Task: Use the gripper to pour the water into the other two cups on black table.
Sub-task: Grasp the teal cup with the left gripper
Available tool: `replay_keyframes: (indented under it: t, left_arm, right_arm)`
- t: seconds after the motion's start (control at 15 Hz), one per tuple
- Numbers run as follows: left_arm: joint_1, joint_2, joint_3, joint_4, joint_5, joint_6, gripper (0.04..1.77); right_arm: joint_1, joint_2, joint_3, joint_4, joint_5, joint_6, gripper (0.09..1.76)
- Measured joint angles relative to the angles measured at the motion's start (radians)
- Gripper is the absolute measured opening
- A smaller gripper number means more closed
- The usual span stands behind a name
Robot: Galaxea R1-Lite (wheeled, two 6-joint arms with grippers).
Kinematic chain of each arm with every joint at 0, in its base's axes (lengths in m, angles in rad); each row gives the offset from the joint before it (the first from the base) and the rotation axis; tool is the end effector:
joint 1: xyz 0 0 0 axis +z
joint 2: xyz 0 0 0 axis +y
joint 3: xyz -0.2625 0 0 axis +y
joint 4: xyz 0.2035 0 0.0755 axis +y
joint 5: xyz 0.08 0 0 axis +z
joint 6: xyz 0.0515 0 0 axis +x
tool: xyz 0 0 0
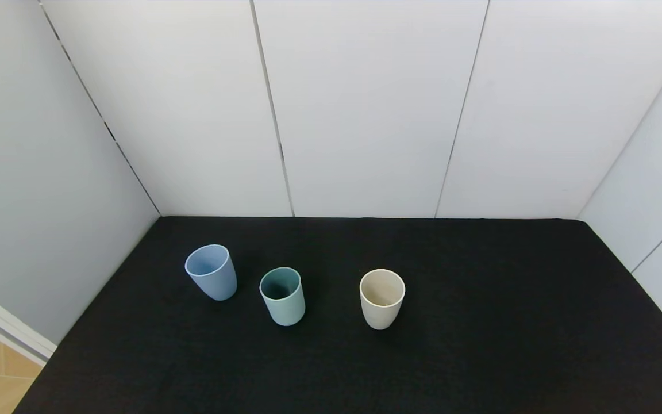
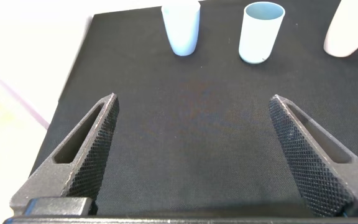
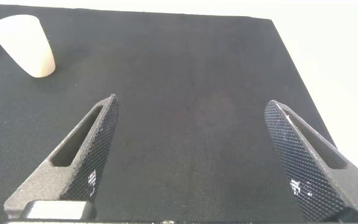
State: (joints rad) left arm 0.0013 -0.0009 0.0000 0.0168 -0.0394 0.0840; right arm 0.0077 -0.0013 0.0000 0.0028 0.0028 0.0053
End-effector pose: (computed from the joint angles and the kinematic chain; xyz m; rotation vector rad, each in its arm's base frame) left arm 0.0724 -0.0019 0.0734 0.0837 0.0143 -0.0387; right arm 0.0724 0.0007 0.0752 0.0053 0.0015 0.0105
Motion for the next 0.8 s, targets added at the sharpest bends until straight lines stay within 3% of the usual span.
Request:
replay_keyframes:
  t: [0.8]
  left_arm:
    - [0.000,0.000,-0.003,0.002,0.001,0.003,1.72]
  right_arm:
    - [0.000,0.000,0.000,0.000,0.000,0.000,1.71]
